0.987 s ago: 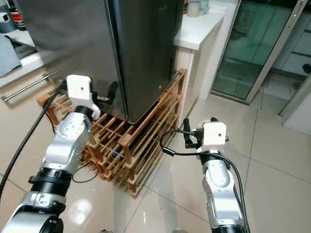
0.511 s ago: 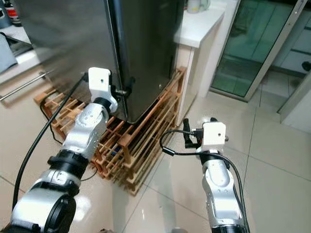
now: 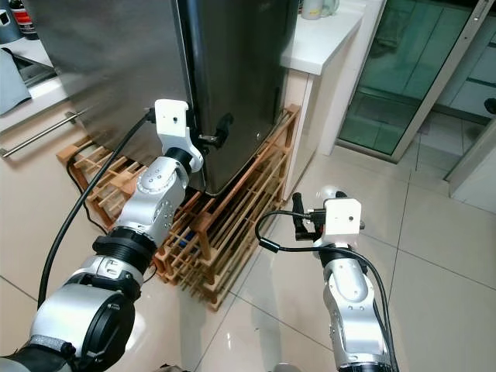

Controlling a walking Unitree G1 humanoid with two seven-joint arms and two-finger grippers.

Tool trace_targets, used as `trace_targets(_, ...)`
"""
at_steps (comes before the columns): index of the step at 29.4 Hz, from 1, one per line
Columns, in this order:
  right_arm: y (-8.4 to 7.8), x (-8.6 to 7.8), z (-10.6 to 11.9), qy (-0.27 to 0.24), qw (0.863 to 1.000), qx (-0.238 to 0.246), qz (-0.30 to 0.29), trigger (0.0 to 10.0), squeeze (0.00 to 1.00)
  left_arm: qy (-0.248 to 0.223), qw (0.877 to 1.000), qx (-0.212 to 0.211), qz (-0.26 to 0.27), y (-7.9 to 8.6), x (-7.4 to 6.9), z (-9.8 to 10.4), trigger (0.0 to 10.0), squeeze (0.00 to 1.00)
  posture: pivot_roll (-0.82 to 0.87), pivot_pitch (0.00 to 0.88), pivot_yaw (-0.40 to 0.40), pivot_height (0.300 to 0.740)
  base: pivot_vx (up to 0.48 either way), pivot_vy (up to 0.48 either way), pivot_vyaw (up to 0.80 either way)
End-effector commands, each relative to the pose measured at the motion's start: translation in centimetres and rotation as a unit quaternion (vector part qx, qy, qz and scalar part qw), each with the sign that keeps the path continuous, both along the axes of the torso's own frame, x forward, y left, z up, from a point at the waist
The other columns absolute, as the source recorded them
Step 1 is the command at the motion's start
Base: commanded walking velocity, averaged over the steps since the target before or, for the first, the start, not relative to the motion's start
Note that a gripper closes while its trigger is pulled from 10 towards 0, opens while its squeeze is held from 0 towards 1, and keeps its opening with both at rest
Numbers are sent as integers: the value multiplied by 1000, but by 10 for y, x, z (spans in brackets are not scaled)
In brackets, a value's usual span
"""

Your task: Restocking fridge

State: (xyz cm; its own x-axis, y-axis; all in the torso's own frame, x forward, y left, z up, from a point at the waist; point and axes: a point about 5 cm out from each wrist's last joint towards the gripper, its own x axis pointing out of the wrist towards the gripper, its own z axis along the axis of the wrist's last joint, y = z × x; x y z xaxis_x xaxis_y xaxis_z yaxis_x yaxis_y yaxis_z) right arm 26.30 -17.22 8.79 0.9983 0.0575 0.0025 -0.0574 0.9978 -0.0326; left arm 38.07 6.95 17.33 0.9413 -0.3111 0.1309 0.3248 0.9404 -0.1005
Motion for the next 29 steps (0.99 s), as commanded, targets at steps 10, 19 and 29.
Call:
trace_targets(10, 14, -4, -4, 18, 999, 16, 47, 10000, 0, -11, 1000, 27, -9, -17, 7, 12, 10000, 0, -186, 0, 39, 740, 0, 0, 0)
trace_targets(19, 17, -3, -6, 29, 998, 24, 56, 10000, 0, -8, 998, 56, -38, -46, 9, 22, 10000, 0, -179, 0, 26, 740, 0, 0, 0)
trace_targets(29, 16, -6, -9, 45, 997, 27, 62, 10000, 0, -47, 942, -48, -327, -143, -29, 64, 10000, 0, -212, 0, 38, 740, 0, 0, 0)
